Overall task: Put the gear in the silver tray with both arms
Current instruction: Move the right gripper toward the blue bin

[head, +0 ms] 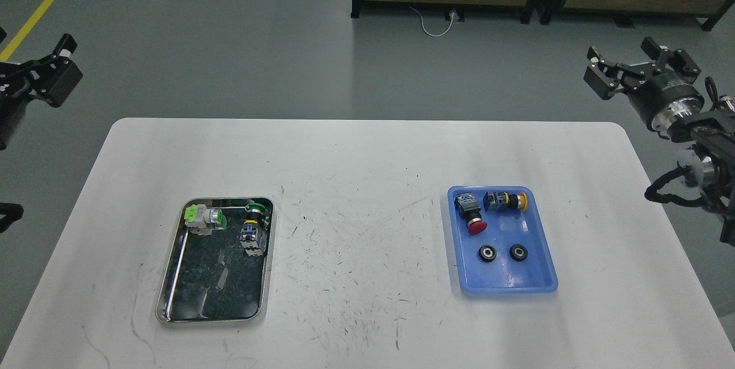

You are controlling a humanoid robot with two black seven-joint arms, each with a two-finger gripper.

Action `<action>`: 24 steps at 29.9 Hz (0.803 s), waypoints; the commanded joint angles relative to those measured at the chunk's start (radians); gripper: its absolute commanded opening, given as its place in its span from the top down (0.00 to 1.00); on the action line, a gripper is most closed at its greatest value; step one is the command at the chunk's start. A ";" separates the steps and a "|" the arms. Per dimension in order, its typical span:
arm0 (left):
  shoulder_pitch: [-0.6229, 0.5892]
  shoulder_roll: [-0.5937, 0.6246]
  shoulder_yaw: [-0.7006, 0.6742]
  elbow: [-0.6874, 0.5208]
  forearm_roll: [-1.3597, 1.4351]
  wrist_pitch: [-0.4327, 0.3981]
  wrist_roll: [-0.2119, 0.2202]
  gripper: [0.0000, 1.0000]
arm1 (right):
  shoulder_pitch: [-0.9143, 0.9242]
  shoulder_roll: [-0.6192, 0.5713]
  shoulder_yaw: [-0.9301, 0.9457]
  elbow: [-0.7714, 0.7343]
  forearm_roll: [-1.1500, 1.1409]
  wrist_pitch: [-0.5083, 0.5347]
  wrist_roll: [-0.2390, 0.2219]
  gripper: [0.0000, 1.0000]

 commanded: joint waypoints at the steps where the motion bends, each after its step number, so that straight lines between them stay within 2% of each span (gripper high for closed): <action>1: -0.004 -0.004 -0.001 0.006 0.002 0.002 0.000 0.00 | 0.011 -0.001 -0.005 -0.004 -0.015 0.001 0.000 0.00; 18: -0.006 -0.005 -0.004 0.086 -0.005 -0.030 0.000 0.00 | 0.026 -0.014 -0.002 -0.033 -0.019 -0.021 0.000 0.00; 22: -0.003 0.004 -0.001 0.086 -0.006 -0.175 0.000 0.00 | 0.023 -0.011 0.001 -0.038 -0.006 -0.018 -0.001 0.00; 24: -0.003 0.005 -0.001 0.084 -0.026 -0.209 0.000 0.00 | 0.016 -0.003 0.002 -0.030 -0.001 -0.013 0.000 0.00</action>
